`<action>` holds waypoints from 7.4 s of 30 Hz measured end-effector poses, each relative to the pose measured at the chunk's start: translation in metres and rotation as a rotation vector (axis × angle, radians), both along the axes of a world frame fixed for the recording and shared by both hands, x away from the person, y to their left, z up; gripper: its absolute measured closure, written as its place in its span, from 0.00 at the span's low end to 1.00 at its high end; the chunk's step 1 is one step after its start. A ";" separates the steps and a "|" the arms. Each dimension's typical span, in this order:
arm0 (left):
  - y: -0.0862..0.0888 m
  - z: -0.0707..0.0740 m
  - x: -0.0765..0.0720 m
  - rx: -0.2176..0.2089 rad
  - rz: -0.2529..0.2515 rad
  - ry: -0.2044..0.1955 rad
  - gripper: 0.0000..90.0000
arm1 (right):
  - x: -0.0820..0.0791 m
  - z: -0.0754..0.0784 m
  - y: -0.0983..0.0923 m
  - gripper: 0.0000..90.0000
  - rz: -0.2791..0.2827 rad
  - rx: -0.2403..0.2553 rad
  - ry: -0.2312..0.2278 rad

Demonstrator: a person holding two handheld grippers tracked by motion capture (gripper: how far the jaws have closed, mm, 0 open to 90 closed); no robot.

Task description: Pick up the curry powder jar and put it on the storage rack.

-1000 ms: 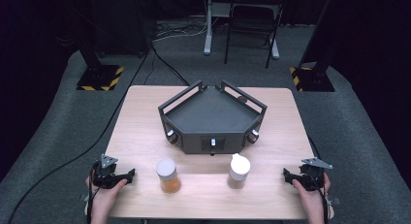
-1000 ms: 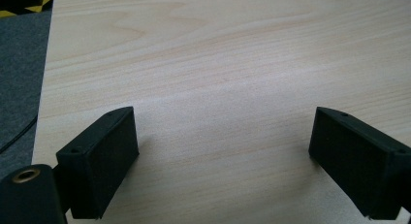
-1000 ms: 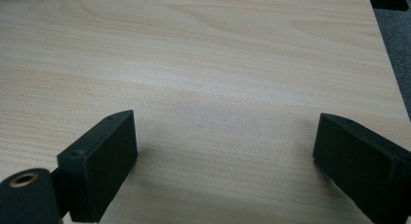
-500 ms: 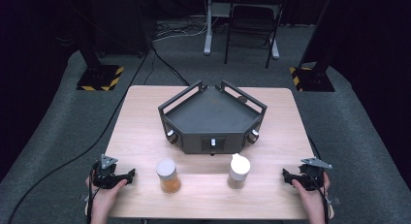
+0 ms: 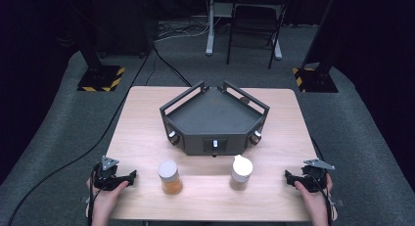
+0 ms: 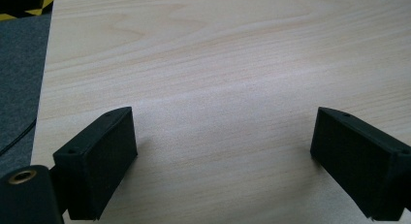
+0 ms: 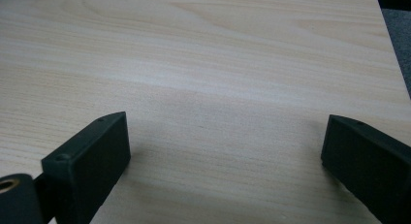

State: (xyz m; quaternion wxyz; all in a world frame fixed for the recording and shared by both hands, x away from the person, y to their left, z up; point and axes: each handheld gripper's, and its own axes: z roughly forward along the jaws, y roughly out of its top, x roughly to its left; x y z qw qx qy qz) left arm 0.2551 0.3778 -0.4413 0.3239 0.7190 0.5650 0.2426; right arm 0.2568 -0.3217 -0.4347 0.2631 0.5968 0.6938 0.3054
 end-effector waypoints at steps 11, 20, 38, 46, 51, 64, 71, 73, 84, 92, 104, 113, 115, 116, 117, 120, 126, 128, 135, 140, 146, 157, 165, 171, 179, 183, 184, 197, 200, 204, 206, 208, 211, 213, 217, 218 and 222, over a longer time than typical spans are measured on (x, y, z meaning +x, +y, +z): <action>0.002 0.000 0.001 -0.012 -0.007 0.004 0.09 | 0.000 0.000 0.000 0.02 0.000 0.001 0.001; 0.009 0.004 -0.003 -0.054 -0.040 -0.012 0.08 | 0.001 0.000 0.000 0.02 0.001 0.001 0.002; 0.016 0.019 -0.011 -0.097 -0.182 -0.089 0.08 | 0.001 0.000 0.000 0.02 0.001 0.000 0.003; 0.018 0.030 -0.012 -0.141 -0.253 -0.097 0.08 | 0.001 0.000 0.000 0.02 0.001 0.000 0.003; 0.014 0.038 -0.014 -0.130 -0.295 -0.107 0.08 | 0.001 0.000 0.000 0.02 0.001 0.000 0.003; 0.003 0.050 -0.018 -0.126 -0.380 -0.137 0.08 | 0.001 0.000 0.000 0.02 0.003 -0.001 0.003; -0.002 0.055 -0.019 -0.113 -0.437 -0.155 0.09 | 0.001 0.000 0.000 0.02 0.004 -0.002 0.002; -0.003 0.057 -0.020 -0.111 -0.446 -0.159 0.09 | 0.001 0.000 0.000 0.02 0.003 -0.001 0.003; -0.012 0.062 -0.019 -0.115 -0.516 -0.160 0.08 | 0.001 0.000 0.000 0.02 0.003 -0.001 0.003; -0.018 0.064 -0.016 -0.119 -0.574 -0.163 0.09 | 0.001 0.000 0.000 0.02 0.004 -0.002 0.003; -0.037 0.059 -0.014 -0.122 -0.568 -0.161 0.09 | 0.001 0.000 0.000 0.02 0.005 -0.002 0.003; -0.050 0.052 -0.017 -0.126 -0.539 -0.178 0.11 | 0.001 0.000 0.000 0.01 0.004 -0.002 0.005; -0.053 0.050 -0.017 -0.130 -0.533 -0.180 0.12 | 0.001 0.000 0.000 0.01 0.004 -0.002 0.005; -0.054 0.049 -0.017 -0.130 -0.531 -0.182 0.12 | 0.001 0.000 0.000 0.01 0.004 -0.002 0.005; -0.056 0.048 -0.017 -0.134 -0.528 -0.182 0.12 | 0.001 0.000 0.000 0.01 0.004 -0.002 0.005; -0.061 0.045 -0.018 -0.129 -0.526 -0.185 0.13 | 0.001 0.000 0.000 0.01 0.004 -0.002 0.005; -0.068 0.039 -0.021 -0.140 -0.495 -0.201 0.14 | 0.001 0.000 0.000 0.01 0.004 -0.002 0.005; -0.069 0.038 -0.021 -0.147 -0.492 -0.204 0.16 | 0.001 0.000 0.000 0.01 0.004 -0.002 0.005; -0.075 0.035 -0.020 -0.147 -0.493 -0.208 0.22 | 0.001 0.000 0.001 0.01 0.004 -0.002 0.005; -0.078 0.033 -0.021 -0.152 -0.484 -0.217 0.29 | 0.002 0.000 0.001 0.01 0.004 -0.002 0.005; -0.073 0.028 -0.022 -0.187 -0.465 -0.233 0.37 | 0.002 0.000 0.001 0.01 0.004 -0.002 0.006; -0.076 0.029 -0.021 -0.181 -0.444 -0.233 0.37 | 0.002 0.000 0.001 0.01 0.004 -0.002 0.006; -0.075 0.034 -0.022 -0.182 -0.429 -0.245 0.37 | 0.002 0.000 0.001 0.01 0.004 -0.002 0.006; -0.074 0.041 -0.022 -0.183 -0.423 -0.264 0.37 | 0.002 0.000 0.001 0.01 0.004 -0.001 0.006; -0.077 0.050 -0.021 -0.178 -0.419 -0.278 0.37 | 0.002 0.000 0.001 0.01 0.004 -0.002 0.006; -0.079 0.055 -0.018 -0.177 -0.421 -0.281 0.37 | 0.002 0.000 0.001 0.01 0.004 -0.002 0.006; -0.079 0.056 -0.018 -0.175 -0.422 -0.281 0.37 | 0.002 0.000 0.001 0.01 0.004 -0.002 0.006; -0.088 0.074 -0.009 -0.164 -0.423 -0.292 0.37 | 0.002 0.000 0.001 0.01 0.004 -0.001 0.006; -0.089 0.078 -0.006 -0.162 -0.424 -0.294 0.37 | 0.002 0.000 0.001 0.01 0.004 -0.001 0.006; -0.092 0.085 -0.003 -0.158 -0.422 -0.298 0.37 | 0.002 0.000 0.001 0.01 0.004 -0.001 0.006; -0.093 0.089 -0.001 -0.158 -0.420 -0.298 0.37 | 0.002 0.001 0.001 0.00 0.003 -0.001 0.007; -0.094 0.093 0.000 -0.156 -0.422 -0.300 0.37 | 0.002 0.001 0.001 0.00 0.003 -0.001 0.008; -0.097 0.099 0.004 -0.148 -0.427 -0.303 0.37 | 0.002 0.001 0.001 0.00 0.004 -0.001 0.008; -0.098 0.103 0.006 -0.142 -0.430 -0.304 0.37 | 0.002 0.001 0.001 0.00 0.004 -0.001 0.008; -0.100 0.113 0.013 -0.134 -0.433 -0.302 0.37 | 0.002 0.001 0.001 0.00 0.004 -0.001 0.009; -0.100 0.115 0.014 -0.133 -0.433 -0.303 0.37 | 0.002 0.001 0.001 0.00 0.004 -0.001 0.009; -0.104 0.126 0.021 -0.124 -0.439 -0.307 0.37 | 0.002 0.001 0.001 0.00 0.004 -0.001 0.009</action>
